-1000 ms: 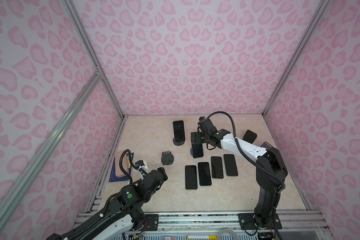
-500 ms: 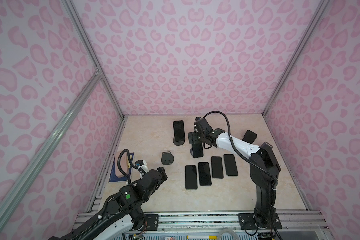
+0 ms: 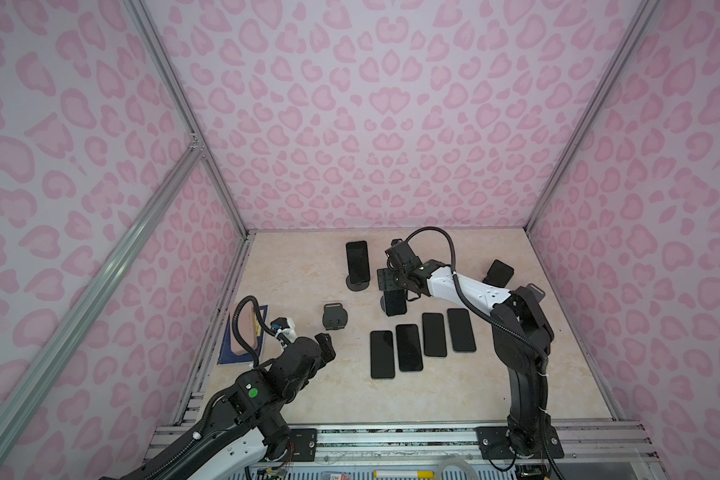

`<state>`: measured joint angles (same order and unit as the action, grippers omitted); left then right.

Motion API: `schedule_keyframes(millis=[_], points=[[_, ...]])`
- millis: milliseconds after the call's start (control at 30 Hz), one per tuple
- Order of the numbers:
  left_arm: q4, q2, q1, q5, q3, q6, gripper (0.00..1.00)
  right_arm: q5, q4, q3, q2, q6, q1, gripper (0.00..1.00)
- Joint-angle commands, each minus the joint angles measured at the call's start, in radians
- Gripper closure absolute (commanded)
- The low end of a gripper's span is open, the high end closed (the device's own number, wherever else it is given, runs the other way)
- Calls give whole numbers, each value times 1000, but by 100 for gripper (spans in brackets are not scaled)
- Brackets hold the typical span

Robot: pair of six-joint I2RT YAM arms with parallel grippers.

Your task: Remove the phone from the phone stand

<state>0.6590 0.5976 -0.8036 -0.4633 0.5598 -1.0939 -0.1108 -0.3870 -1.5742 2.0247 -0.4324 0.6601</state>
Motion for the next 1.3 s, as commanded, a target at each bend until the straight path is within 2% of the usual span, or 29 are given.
schedule_keyframes(millis=[0,500,867,1267], points=[[5,3,4,17,17,23,4,0,24,-10,18,-24,3,7],[3,-9,11,26,16,46,4,15,13,-27,34,6,7,29],[8,-16,18,31,22,65,4,-7,9,-21,9,34,21,32],[12,-15,25,-10,42,112,4,-49,-30,11,-96,9,29,33]])
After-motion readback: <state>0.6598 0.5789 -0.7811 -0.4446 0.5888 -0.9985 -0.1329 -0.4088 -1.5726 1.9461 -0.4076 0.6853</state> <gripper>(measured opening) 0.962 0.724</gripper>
